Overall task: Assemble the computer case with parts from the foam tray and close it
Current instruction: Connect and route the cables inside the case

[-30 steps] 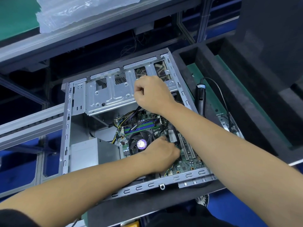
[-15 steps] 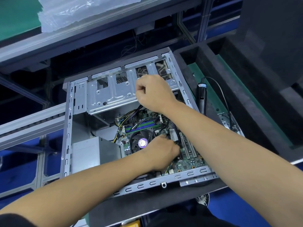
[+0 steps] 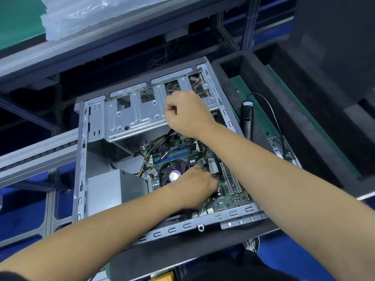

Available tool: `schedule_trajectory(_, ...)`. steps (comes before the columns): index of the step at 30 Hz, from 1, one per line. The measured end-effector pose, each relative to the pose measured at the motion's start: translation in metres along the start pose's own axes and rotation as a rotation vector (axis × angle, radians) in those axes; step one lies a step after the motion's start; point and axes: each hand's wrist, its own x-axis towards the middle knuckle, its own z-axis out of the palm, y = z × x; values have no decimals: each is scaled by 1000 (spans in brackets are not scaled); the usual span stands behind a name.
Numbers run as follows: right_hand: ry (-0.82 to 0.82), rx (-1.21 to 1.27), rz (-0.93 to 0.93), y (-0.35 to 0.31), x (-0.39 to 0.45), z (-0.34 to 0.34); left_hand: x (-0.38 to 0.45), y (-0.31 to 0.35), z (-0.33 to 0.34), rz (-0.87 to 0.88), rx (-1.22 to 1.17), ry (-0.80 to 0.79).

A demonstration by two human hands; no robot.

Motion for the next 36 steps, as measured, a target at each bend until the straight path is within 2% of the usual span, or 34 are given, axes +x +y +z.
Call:
schedule_trajectory(6,-5,4,6,1,0,0,-3,-1,0,-7,69,33)
schedule_trajectory(36,-7,-18,-6,0,0,0,3,7,0,-49,71,-15)
